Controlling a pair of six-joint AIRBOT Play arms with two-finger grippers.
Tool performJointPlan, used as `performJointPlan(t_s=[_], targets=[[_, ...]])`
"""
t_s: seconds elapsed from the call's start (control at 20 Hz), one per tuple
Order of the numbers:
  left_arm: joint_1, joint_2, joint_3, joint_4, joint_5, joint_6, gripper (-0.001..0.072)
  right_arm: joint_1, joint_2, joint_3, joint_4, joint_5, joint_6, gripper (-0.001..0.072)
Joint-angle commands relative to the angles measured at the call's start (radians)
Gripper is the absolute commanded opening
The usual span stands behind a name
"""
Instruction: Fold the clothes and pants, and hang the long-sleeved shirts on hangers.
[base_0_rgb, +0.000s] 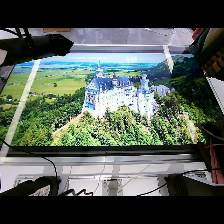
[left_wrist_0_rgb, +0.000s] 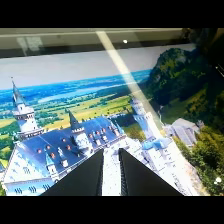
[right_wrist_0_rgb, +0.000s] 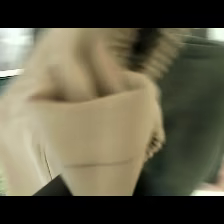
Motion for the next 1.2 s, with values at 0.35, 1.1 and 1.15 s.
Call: performJointPlan(t_s=[0.35,1.1,1.15], targets=[[0.001,-0.006,-0.001,0.024,0.002,0.0,0.0121,-0.027,0.016,0.0,-0.137,0.105,-0.014,0.0689],[0.001,-0.007,-0.001,0.027,0.002,0.0,0.0121,0.473,-0.027,-0.002,0.18,-0.181,-0.049,0.0024],[0.001,-0.007,-0.001,0.027,0.001,0.0,0.0122,0.581,-0.027,-0.002,0.149,-0.238,-0.049,0.0024]])
